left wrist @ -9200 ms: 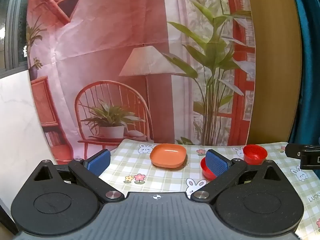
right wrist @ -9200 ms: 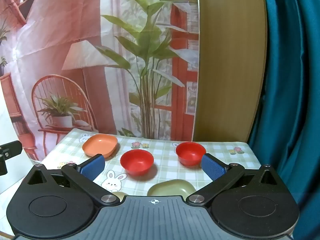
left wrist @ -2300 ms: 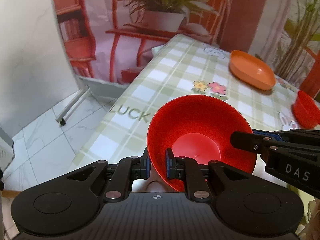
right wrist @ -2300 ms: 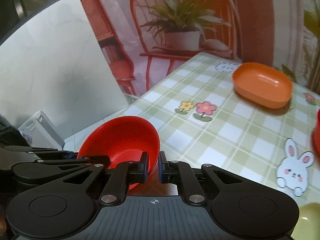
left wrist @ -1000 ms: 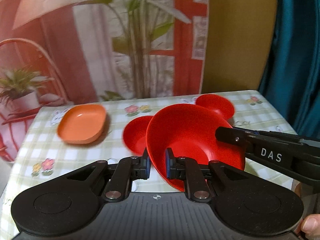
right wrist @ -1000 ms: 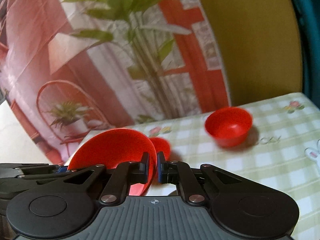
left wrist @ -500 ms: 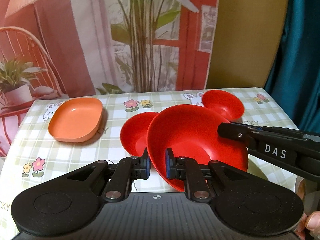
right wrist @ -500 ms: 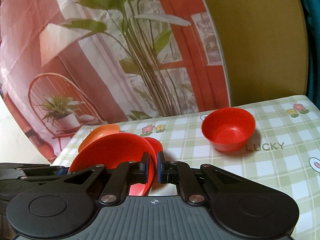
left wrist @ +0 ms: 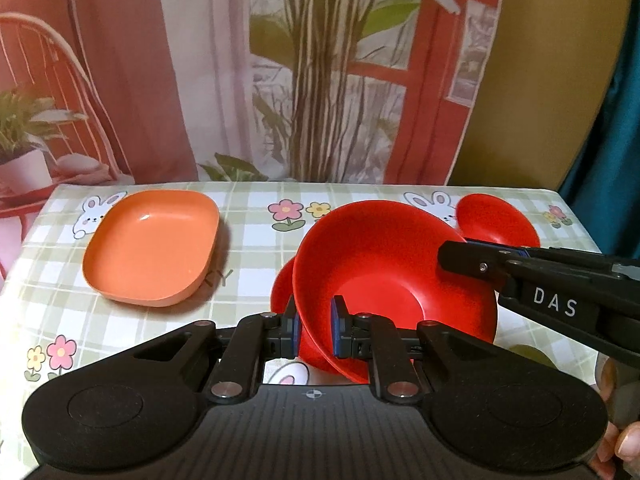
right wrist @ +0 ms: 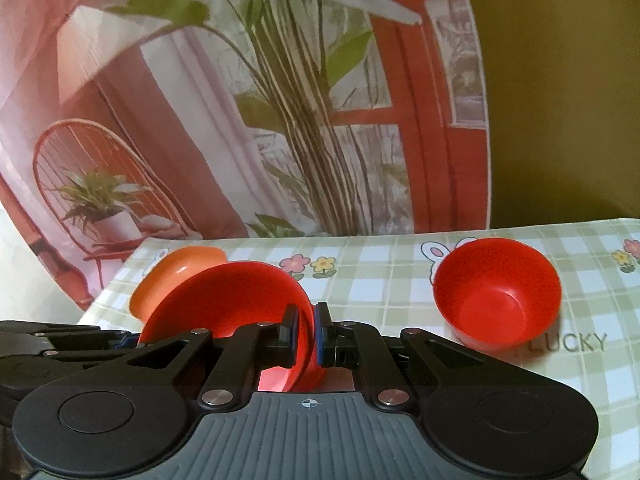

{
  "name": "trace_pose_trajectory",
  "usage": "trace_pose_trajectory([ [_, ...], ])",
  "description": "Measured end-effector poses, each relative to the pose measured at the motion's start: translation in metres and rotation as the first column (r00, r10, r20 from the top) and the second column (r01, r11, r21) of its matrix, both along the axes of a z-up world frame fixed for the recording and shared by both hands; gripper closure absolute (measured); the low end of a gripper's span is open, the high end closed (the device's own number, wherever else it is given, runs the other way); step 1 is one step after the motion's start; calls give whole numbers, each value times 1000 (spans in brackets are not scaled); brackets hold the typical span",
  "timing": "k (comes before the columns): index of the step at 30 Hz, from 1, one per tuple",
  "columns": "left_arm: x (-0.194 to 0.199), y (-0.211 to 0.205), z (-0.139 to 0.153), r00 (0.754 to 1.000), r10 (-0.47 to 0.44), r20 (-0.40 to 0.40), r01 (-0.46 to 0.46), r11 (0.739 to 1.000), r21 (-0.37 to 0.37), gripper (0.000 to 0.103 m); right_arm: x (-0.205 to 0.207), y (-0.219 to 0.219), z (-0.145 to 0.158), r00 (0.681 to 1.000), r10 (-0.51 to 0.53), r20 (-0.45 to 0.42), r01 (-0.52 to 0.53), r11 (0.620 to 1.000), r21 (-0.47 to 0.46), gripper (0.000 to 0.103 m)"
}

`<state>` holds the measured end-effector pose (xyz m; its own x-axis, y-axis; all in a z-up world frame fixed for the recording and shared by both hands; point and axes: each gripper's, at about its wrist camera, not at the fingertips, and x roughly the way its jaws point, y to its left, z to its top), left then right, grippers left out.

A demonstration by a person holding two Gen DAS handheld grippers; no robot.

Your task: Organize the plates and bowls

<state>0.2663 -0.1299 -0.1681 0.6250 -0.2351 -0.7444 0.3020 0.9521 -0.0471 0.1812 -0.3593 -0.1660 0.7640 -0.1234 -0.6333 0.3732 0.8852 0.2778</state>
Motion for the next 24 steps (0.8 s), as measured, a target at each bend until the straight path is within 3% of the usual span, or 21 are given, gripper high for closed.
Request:
trace_pose_trajectory([
  [10, 23, 3, -23, 1000, -7, -27, 7, 1000, 20, 87, 25, -7, -25, 998, 12, -57, -12, 1000, 7, 95],
  [24, 28, -1, -29, 1000, 2, -14, -1, 997, 73, 87, 24, -13, -32, 997, 3, -71, -3, 1000, 6, 95],
])
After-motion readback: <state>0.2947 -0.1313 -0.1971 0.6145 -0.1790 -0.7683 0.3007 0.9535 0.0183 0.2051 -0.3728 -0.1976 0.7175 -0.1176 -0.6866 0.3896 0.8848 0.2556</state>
